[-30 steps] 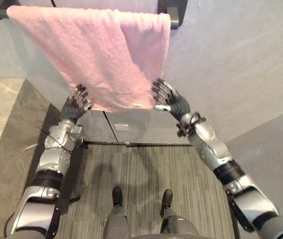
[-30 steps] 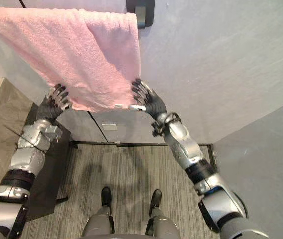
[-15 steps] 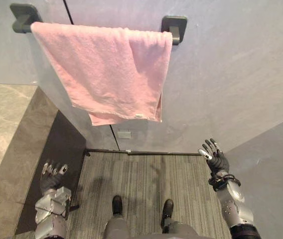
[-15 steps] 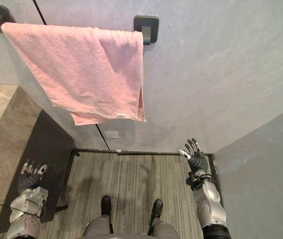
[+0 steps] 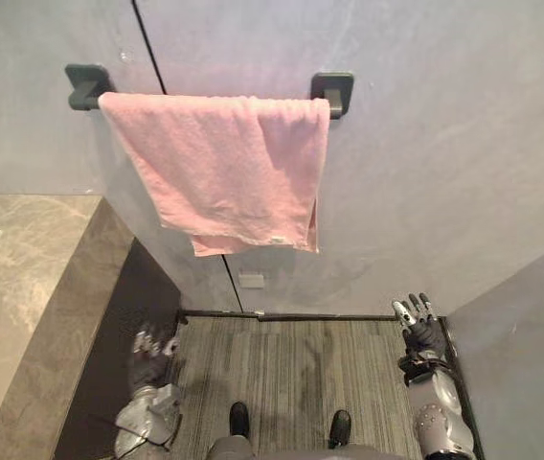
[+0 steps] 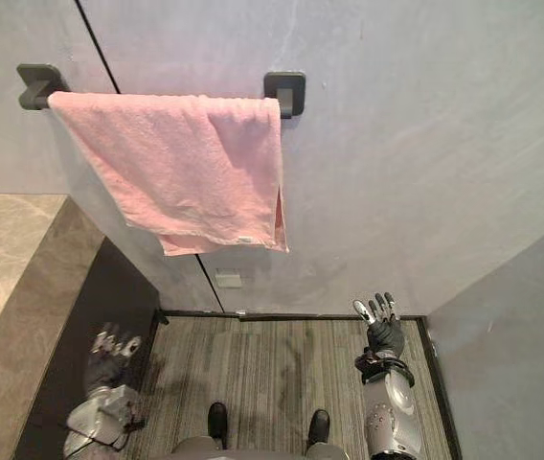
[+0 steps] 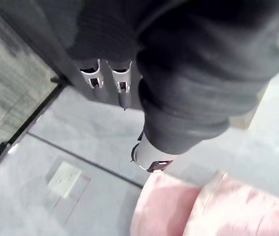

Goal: Organize washtable

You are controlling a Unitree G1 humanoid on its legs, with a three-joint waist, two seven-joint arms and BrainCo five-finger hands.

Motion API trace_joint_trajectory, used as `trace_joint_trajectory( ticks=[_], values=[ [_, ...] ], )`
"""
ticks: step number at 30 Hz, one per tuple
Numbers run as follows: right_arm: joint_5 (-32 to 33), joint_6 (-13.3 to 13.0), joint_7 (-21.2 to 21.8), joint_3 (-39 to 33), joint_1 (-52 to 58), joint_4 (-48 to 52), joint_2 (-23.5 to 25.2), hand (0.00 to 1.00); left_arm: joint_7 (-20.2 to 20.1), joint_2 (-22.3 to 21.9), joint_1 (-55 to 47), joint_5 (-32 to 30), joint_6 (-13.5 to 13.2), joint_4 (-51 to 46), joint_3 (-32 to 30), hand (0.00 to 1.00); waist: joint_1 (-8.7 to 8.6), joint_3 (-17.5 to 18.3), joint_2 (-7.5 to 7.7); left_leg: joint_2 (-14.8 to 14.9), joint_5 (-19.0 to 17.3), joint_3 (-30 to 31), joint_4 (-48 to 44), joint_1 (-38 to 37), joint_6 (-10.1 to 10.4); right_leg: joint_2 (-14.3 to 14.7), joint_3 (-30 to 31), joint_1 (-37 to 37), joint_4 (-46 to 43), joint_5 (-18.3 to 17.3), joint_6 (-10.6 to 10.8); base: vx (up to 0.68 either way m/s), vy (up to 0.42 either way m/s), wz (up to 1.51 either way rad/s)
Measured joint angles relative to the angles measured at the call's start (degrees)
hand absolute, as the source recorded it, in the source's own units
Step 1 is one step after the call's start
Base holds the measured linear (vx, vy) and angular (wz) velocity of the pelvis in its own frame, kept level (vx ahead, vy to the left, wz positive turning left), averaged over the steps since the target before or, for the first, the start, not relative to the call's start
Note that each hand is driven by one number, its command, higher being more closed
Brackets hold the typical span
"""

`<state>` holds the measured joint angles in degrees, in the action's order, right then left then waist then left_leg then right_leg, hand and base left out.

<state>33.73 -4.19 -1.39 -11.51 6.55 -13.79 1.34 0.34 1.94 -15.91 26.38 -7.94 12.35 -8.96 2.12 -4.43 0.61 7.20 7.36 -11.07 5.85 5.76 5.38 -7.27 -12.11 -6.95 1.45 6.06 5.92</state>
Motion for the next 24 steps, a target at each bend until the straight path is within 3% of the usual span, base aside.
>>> trace_joint_trajectory(
  ticks=[1, 2, 3, 4, 5, 6, 8, 9, 10, 11, 12, 13, 14, 15, 16, 19, 21, 24],
  values=[
    [0.0, 0.0, 0.0, 0.7, 0.0, 0.0, 0.0, 0.00, 0.1, 0.0, 0.3, 0.0, 0.0, 0.0, 0.7, 0.00, 0.00, 0.0, -0.02, 0.0, 0.0, -0.1, 0.0, 0.1, -0.1, -0.1, 0.4, -0.7, -1.3, -0.5, 0.3, -0.05, 0.029, -0.12],
    [0.0, 0.0, -0.1, 2.0, 0.0, -0.5, -0.2, 0.00, 0.1, -0.1, 1.5, 0.0, 0.1, 0.0, 2.9, 0.00, -1.14, -0.1, -0.21, 0.5, 0.2, 0.1, 0.0, 0.4, -0.9, -0.6, 1.5, -2.4, -4.9, -1.8, 3.0, 0.00, 0.000, 0.00],
    [0.0, 0.0, -0.1, 2.6, 0.0, -0.6, -0.3, 0.00, 0.1, -0.2, 2.1, 0.0, 0.1, 0.1, 3.2, 0.00, -1.47, -0.4, -0.63, 0.9, 0.3, 0.4, 0.0, 0.4, -1.3, -0.4, 3.1, -3.3, -7.7, -3.1, 3.6, 0.00, -0.043, 0.36],
    [0.0, -0.3, 0.0, 3.5, 0.7, -0.7, -0.2, 0.00, 0.1, 0.0, 3.8, 0.1, 0.0, 0.2, 4.2, 0.00, -2.20, -1.3, -1.08, 0.8, 0.9, 2.5, -0.2, 0.4, -1.6, -0.9, 7.5, -6.0, -21.9, -10.3, 0.6, 0.02, -0.087, 0.65],
    [0.0, -0.3, 0.0, 3.7, 1.2, -1.0, -0.2, 0.00, 0.1, 0.0, 4.1, 0.1, 0.0, 0.2, 4.5, 0.00, -2.59, -1.3, -1.00, 0.5, 1.2, 3.9, -0.4, 0.4, -1.5, -1.1, 9.2, -5.9, -26.9, -13.0, 0.5, 0.06, -0.255, 1.51],
    [-0.1, -0.3, 0.5, 6.8, 1.0, -1.2, -0.6, 0.00, 0.3, 0.5, 4.1, 0.4, -0.2, 0.5, 4.8, 0.00, -2.69, -1.1, 1.77, -1.3, 3.3, 8.4, -0.7, 1.0, -0.4, -0.9, 14.8, -3.4, -31.0, -19.3, 1.9, 0.00, -0.317, 1.63],
    [-0.1, -0.3, 0.6, 9.5, -0.9, -1.2, -1.7, 0.00, 1.1, 0.2, 3.6, 1.0, -0.1, 1.0, 4.8, 0.00, -1.28, -1.4, 1.60, -1.3, 3.5, 11.6, -3.1, 4.8, 0.1, -0.5, 13.9, -0.6, -24.5, -23.9, 0.8, -0.10, -0.279, 1.14],
    [-0.1, -0.3, 0.6, 10.5, -2.4, -1.4, -3.2, 0.00, 1.3, -1.3, 3.0, 1.6, 0.0, 1.8, 4.7, 0.00, -0.95, -2.9, -1.35, 0.4, 3.5, 13.4, -4.8, 6.7, 0.0, 1.9, 11.6, 0.3, -23.0, -22.8, 0.2, -0.25, -0.222, 0.64],
    [-0.1, -0.3, 0.6, 12.1, -3.3, -1.6, -4.2, 0.00, 1.3, -2.2, 1.7, 2.1, 0.0, 1.7, 4.8, 0.00, -0.84, -3.9, -2.95, 1.9, 3.4, 15.4, -6.5, 8.0, -0.1, 3.5, 9.8, 0.4, -23.9, -23.0, -0.4, -0.27, -0.221, 0.68],
    [-0.2, -0.2, 0.7, 13.0, -3.4, -1.6, -4.4, 0.00, 1.3, -2.5, 0.6, 2.2, 0.0, 1.7, 4.8, 0.00, -0.91, -4.2, -3.40, 2.1, 3.2, 16.3, -7.0, 8.4, -0.4, 4.0, 8.9, 0.4, -24.7, -23.3, -1.0, -0.22, -0.187, 0.64],
    [-0.6, -0.1, 1.2, 14.2, -3.3, -1.6, -4.7, 0.00, 1.6, -2.9, -1.0, 2.3, 0.1, 1.7, 4.6, 0.00, -1.08, -4.6, -4.20, 3.0, 2.7, 16.1, -6.8, 8.6, -2.3, 4.9, 7.3, 0.7, -25.9, -23.5, -2.4, -0.20, -0.196, 0.82],
    [-1.0, 0.2, 1.8, 14.5, -2.5, -1.6, -5.1, 0.00, 2.1, -2.9, -2.5, 2.3, 0.3, 1.8, 4.7, 0.00, -1.29, -4.9, -4.52, 4.1, 0.6, 13.4, -5.7, 8.4, -7.5, 5.3, 4.8, 0.9, -26.4, -23.6, -4.0, -0.21, -0.251, 1.14],
    [-1.7, 0.4, 1.9, 14.2, -2.2, -1.7, -5.9, 0.00, 2.2, -2.5, -2.8, 2.3, 0.3, 1.9, 4.7, 0.00, -1.18, -5.5, -3.22, 4.9, -5.3, 9.1, -6.2, 8.1, -12.0, 4.7, 3.2, 1.8, -25.8, -23.2, -5.8, -0.20, -0.213, 1.00],
    [-2.0, 0.5, 2.1, 14.1, -2.3, -1.9, -6.3, 0.00, 2.2, -2.3, -3.0, 2.3, 0.2, 1.9, 4.6, 0.00, -0.79, -6.0, -2.83, 5.5, -7.4, 7.2, -7.9, 8.7, -11.4, 4.3, 2.4, 1.8, -25.9, -23.2, -6.5, -0.20, -0.188, 0.73],
    [-2.4, 0.5, 2.8, 14.1, -2.5, -2.3, -6.9, 0.00, 2.2, -2.2, -3.8, 2.3, 0.4, 2.2, 4.9, 0.00, -0.74, -6.6, -2.24, 5.7, -6.8, 5.0, -13.5, 10.0, -8.8, 3.3, 0.9, 1.6, -26.3, -22.7, -7.7, -0.22, -0.168, 0.39],
    [-2.4, 0.7, 2.9, 12.4, -1.4, -2.9, -7.2, 0.00, 0.7, -2.6, -5.2, 2.2, 1.1, 2.3, 6.6, 0.00, -1.70, -6.5, -1.45, 3.3, -6.6, 2.5, -24.4, 9.3, -7.8, 0.5, -1.0, 0.9, -24.0, -20.1, -8.5, -0.19, -0.181, 0.37],
    [-2.6, 1.1, 3.1, 12.4, 0.6, -2.9, -7.8, 0.00, 0.0, -3.6, -5.0, 2.3, 1.1, 2.3, 5.9, 0.00, -2.22, -6.3, -1.86, 6.3, -10.9, -0.6, -33.9, 6.2, -5.7, 0.3, -3.4, 1.0, -20.3, -16.9, -9.3, -0.10, -0.072, 0.52],
    [-2.9, 1.5, 4.2, 11.9, 2.7, -2.8, -8.0, 0.00, -0.4, -3.9, -4.0, 2.2, 1.2, 2.2, 6.3, 0.00, -4.46, -5.7, -2.83, 10.1, -11.8, -2.4, -39.9, -0.2, -5.8, -0.8, -9.8, 1.6, -19.2, -15.7, -9.5, -0.08, 0.012, 1.10]
  ],
)
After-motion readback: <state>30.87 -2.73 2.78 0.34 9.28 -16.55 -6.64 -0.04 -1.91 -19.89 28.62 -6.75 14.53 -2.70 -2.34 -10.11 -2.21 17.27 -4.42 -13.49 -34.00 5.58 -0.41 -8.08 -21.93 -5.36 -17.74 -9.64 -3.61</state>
